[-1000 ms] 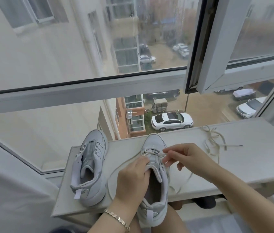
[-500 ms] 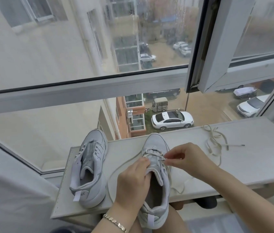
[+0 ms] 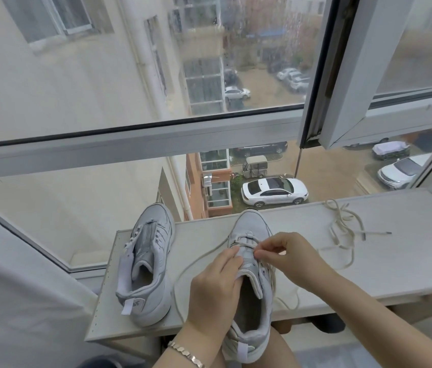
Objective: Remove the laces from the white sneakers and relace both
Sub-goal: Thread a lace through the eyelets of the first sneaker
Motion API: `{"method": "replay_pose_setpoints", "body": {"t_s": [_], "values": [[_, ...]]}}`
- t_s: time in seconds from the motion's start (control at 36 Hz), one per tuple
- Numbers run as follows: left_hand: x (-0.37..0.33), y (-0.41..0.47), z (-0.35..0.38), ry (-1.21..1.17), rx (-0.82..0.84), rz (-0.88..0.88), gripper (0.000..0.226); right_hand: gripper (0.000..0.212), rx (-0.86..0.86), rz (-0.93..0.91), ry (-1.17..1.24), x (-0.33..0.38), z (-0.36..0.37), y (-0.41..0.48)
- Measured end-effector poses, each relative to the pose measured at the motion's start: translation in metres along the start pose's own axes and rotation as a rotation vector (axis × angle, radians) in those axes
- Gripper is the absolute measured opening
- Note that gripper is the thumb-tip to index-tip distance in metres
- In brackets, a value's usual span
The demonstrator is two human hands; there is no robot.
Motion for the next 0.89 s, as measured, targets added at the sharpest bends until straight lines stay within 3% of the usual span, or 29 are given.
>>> {"method": "replay_pose_setpoints", "body": {"t_s": [0.11,0.33,0.56,0.75,0.89], "values": [[0.000,0.000,-0.001,-0.004,-0.002,-0.006,0.040,0.013,0.090,-0.010,-0.043,-0.001,0.001,-0.002],[0.000,-0.001,0.001,-0.012,0.009,-0.022,0.031,0.017,-0.032,-0.102,-0.078,0.014,0.001,0.003],[0.000,-0.003,-0.001,-0.008,0.020,-0.050,0.031,0.016,0.258,-0.210,-0.364,0.033,0.017,0.013],[-0.004,-0.006,0.000,-0.004,0.007,-0.010,0.028,0.025,0.546,-0.110,-0.616,0.037,0.036,0.023],[-0.005,-0.004,0.002,-0.001,0.026,0.010,0.031,0.027,0.666,-0.162,-0.882,0.044,0.045,0.022]]}}
Point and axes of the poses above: each hand's wrist, its own y-axis towards the middle knuckle, its own z-axis out of the palm, x = y × z, the point moved 7 cm from there along y, towards the middle knuckle, and after that the axes turned 11 degrees about -x, right-handed, at the moved point
